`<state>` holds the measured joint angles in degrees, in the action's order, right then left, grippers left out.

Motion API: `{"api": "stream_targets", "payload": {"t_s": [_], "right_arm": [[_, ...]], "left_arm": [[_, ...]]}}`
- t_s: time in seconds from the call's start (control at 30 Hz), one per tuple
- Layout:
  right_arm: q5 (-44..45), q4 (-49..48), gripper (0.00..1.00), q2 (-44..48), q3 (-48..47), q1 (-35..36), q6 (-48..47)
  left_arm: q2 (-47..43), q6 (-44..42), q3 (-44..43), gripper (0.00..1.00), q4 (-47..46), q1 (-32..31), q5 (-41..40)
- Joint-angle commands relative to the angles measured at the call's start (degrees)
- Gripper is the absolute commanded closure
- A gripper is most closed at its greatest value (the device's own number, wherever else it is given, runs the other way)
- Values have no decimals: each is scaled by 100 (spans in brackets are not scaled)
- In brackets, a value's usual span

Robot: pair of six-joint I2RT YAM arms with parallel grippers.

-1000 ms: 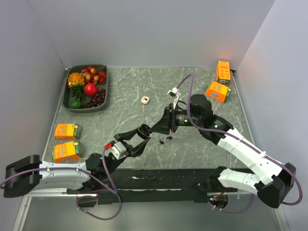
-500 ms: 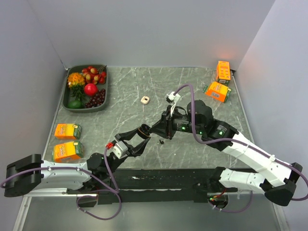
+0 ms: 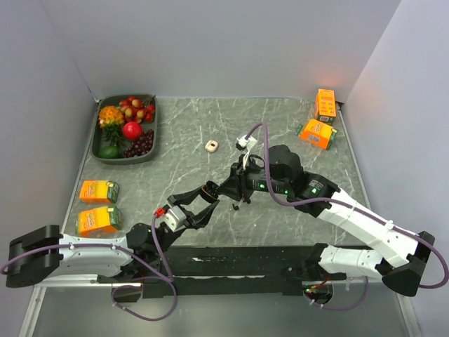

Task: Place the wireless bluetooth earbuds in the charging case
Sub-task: Open the charging case.

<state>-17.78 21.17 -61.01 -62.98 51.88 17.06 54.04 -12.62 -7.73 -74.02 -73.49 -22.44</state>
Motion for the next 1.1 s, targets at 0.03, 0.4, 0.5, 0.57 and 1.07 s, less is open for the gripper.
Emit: {"api": "stream_targets", "payload": {"t_s": [0.03, 0.4, 0.5, 0.57, 1.07], "right_arm": [[108, 1, 67, 45, -180, 24, -36], [2428, 389, 54, 704, 538, -458, 412], [2411, 274, 55, 714, 1119, -643, 579], [2595, 230, 55, 635, 1357, -653, 675], [2385, -332, 51, 124, 2158, -696, 904]], "left_arm": [[-192, 58, -124, 99, -236, -34, -59], [-201, 5, 61, 99, -412, -77, -305], [-236, -108, 157, 99, -534, -77, -191], [-201, -179, 254, 99, -718, -112, -182], [-130, -566, 272, 99, -702, -376, -446]]}}
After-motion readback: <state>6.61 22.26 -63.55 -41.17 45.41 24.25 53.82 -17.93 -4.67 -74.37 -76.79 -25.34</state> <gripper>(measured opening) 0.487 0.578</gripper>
